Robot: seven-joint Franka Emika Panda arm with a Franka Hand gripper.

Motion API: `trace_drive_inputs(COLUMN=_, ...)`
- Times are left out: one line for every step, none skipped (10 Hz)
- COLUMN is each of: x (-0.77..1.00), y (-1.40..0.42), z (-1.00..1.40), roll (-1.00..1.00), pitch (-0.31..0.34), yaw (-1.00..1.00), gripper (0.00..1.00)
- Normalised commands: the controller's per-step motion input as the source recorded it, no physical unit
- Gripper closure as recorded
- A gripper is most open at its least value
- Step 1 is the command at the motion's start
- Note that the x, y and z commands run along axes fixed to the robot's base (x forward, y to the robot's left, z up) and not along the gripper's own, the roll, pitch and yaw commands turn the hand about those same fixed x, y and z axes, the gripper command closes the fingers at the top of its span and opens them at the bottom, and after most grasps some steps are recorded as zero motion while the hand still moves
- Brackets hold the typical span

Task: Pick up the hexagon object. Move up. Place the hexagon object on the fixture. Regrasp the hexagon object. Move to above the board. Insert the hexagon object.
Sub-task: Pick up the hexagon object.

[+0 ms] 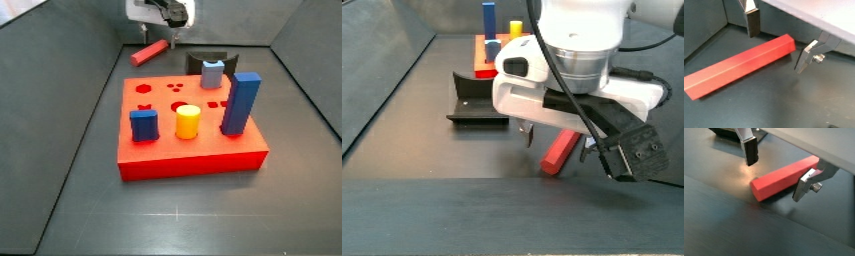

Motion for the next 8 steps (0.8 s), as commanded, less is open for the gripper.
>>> trace_drive_inputs(x=-0.21, y=0.00, z=-0.27, roll=-0.22, pitch=-0.427, yaw=-0.05, gripper=0.00)
trace_drive_inputs(x=-0.15, y=0.00, z=-0.31, roll=-0.21, pitch=-0.403, yaw=-0.05, gripper=0.00)
trace_drive_inputs(x=-0.11, y=0.00, z=-0.41, roll=-0.17, pitch=-0.381, yaw=-0.02, gripper=0.00)
trace_drive_inputs(x=-0.11, y=0.00, z=-0.40, roll=-0.16, pitch=-0.374, yaw=-0.02, gripper=0.00)
trace_drive_inputs(x=-0.01, y=0.00, z=-0.21, roll=-0.17, pitch=-0.309, yaw=-0.01, gripper=0.00)
trace_drive_inputs(x=-0.02, y=0.00, z=-0.07, roll=0.00, pitch=-0.134, yaw=0.00, gripper=0.00)
trace_drive_inputs(x=0.00, y=0.00, z=0.00, roll=0.00, pitch=0.000, yaw=0.00, gripper=0.00)
trace_drive_inputs(x=0.00, y=0.00, z=0.00, roll=0.00, pitch=0.000, yaw=0.00, gripper=1.00)
